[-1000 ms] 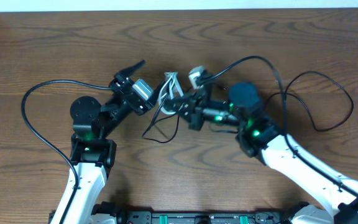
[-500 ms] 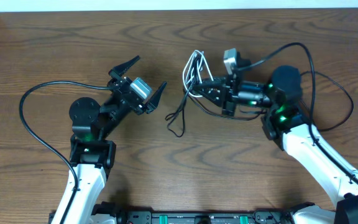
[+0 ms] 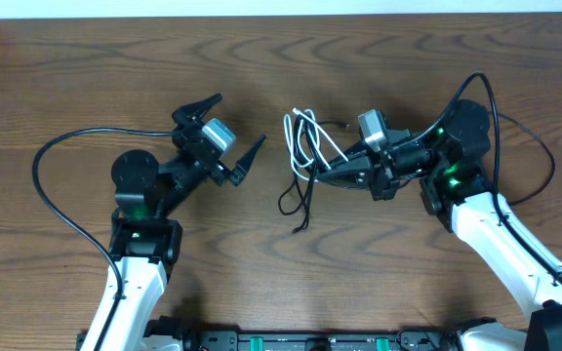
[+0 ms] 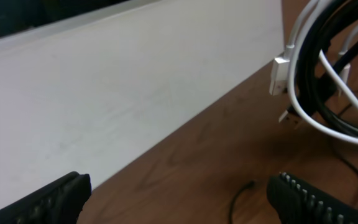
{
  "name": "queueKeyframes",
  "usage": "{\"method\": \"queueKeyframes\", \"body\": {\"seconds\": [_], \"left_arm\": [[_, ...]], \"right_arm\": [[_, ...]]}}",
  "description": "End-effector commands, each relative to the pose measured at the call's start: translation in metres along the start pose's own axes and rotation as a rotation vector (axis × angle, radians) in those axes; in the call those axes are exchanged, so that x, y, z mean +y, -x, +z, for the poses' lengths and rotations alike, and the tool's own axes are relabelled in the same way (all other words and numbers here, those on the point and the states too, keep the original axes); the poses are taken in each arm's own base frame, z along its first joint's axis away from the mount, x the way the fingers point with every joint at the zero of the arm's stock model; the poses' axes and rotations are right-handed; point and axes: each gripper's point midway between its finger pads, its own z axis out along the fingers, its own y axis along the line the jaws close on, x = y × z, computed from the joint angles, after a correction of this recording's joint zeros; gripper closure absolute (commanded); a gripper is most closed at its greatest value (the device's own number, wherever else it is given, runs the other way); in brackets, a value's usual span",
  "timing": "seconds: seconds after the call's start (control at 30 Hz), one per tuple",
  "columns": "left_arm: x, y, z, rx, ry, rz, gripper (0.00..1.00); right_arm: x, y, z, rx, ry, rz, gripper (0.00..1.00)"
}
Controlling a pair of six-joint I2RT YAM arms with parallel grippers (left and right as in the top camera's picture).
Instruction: Untangle cables
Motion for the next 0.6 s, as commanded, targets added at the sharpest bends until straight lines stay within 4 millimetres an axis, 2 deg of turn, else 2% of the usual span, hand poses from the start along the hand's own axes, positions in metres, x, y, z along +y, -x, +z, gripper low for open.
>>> {"method": "queueKeyframes", "body": {"seconds": [0.0, 0.1, 0.27, 0.37, 0.43, 0.57], "left_arm": [[-0.01, 0.011, -0.002, -0.028, -0.065, -0.006, 0.06], [-0.023, 0.013, -0.003, -0.046, -0.141, -0.009, 0.1], [-0.056, 0.023, -0.012, -0.105, -0.338, -0.009, 0.09], [-0.068, 0.025, -0.017, -0.119, -0.416, -0.019, 0.1], [-0.07, 0.022, -0.017, -0.107, -0.421, -0.034, 0.11], [-0.072, 0.015, -0.018, -0.078, -0.429, -0.071, 0.13]], "right_arm": [[0.007, 0.003, -0.001, 0.007, 0.042, -0.068, 0.99], [0.007, 0.004, -0.001, 0.007, 0.044, -0.072, 0.99], [0.007, 0.004, -0.001, 0.007, 0.043, -0.071, 0.99], [0.004, 0.005, -0.001, 0.003, 0.024, -0.071, 0.99], [-0.005, 0.007, -0.001, -0.007, -0.028, -0.043, 0.99], [-0.042, 0.015, -0.006, -0.076, -0.241, 0.144, 0.99]]}}
